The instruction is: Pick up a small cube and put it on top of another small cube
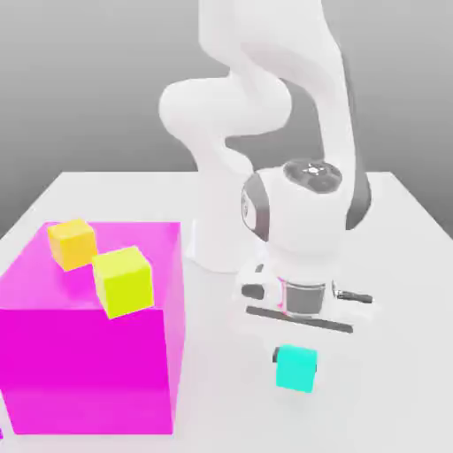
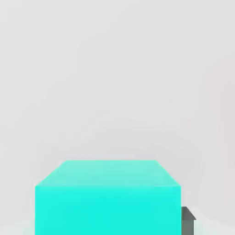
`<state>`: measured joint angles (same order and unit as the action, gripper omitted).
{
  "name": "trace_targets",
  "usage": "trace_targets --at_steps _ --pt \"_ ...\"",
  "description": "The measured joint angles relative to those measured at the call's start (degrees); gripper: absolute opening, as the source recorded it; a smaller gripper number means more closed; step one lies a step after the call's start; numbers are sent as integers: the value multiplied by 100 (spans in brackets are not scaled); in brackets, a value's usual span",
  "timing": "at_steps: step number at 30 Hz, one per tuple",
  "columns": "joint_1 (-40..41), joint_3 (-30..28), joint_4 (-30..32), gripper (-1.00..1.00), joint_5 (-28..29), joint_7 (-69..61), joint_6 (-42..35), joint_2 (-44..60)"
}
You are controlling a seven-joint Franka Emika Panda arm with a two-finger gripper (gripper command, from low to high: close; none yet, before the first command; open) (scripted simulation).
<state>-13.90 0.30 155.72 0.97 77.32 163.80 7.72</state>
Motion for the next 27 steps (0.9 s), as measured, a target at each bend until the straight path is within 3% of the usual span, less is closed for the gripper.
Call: trace_targets --at_steps 4,16,23,27 --pt "173 -141 -182 -100 -24 16 -376 -184" --pt "633 -588 -2582 -100 -128 -23 -1973 677" --pt "1268 -1500 -3762 -100 18 575 -2111 1208" --pt "1719 -1875 -3911 -100 -87 562 -2059 1365"
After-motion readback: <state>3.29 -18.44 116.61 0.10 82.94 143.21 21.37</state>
